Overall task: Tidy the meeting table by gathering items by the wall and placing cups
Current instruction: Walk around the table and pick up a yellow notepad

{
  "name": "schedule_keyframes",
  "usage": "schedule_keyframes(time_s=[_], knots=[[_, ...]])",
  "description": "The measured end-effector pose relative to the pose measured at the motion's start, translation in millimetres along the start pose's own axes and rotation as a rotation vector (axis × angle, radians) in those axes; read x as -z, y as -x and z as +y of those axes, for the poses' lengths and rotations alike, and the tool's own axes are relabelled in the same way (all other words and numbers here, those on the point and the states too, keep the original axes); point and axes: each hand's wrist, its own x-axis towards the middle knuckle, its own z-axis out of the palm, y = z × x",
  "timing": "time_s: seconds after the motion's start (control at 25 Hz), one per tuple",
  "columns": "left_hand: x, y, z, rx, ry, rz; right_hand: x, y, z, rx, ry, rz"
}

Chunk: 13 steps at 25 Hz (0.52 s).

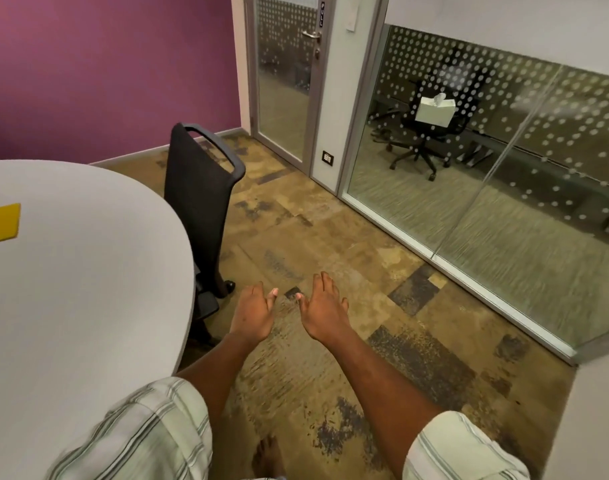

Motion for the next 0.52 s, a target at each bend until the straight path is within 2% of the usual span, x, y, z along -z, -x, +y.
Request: schedule_keyframes(time_s=[0.24,0.52], knots=[[-20,-120,17,0.012,-0.054,-0.063,17,-126,11,-0.02,0.002,0.003],[-48,-258,36,0.054,-0.07,-0.034,29,-285,27,0.122,0.062,-0.014]])
